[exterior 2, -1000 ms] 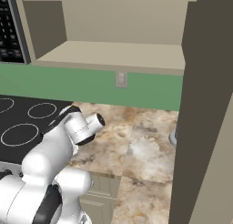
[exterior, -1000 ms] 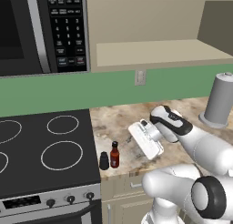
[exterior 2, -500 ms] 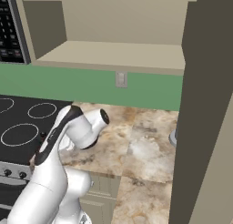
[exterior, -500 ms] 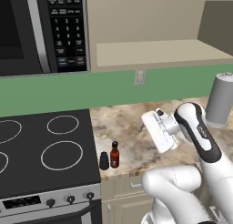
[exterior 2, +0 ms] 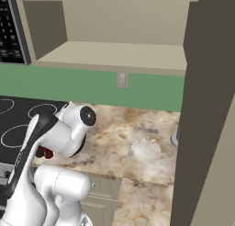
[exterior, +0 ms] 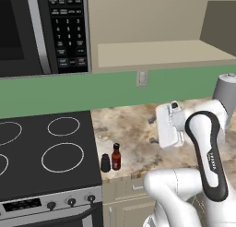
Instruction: Take 2 condiments from the cabinet and move them on the counter near the stove.Make sure the condiments are lined up with each other, next to each other.
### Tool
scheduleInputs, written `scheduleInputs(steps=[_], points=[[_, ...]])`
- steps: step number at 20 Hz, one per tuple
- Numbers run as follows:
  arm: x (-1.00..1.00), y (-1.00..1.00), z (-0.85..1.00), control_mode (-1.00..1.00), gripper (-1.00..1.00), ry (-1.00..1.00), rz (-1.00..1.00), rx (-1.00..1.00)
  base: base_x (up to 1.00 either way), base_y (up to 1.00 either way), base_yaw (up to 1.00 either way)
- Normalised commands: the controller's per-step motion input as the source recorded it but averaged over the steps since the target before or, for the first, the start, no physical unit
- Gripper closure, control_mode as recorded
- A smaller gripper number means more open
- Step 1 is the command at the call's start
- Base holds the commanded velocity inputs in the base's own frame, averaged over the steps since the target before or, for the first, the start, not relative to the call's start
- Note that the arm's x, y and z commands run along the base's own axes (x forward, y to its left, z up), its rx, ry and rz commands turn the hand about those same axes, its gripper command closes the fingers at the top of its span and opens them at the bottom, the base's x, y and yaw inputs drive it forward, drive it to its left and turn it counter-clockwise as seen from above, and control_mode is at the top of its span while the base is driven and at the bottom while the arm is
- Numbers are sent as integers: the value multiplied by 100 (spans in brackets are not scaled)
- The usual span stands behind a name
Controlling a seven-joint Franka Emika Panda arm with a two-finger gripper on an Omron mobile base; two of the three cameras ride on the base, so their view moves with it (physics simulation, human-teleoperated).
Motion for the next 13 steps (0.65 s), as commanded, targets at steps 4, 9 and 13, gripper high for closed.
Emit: scheduleInputs(steps=[4,9,13], points=[[-18,-11,75,-100,-100,33,-49,0,0,0,0],[-4,-13,87,-100,-100,51,-43,0,0,0,0],[-36,-15,27,-100,-100,31,-46,0,0,0,0]])
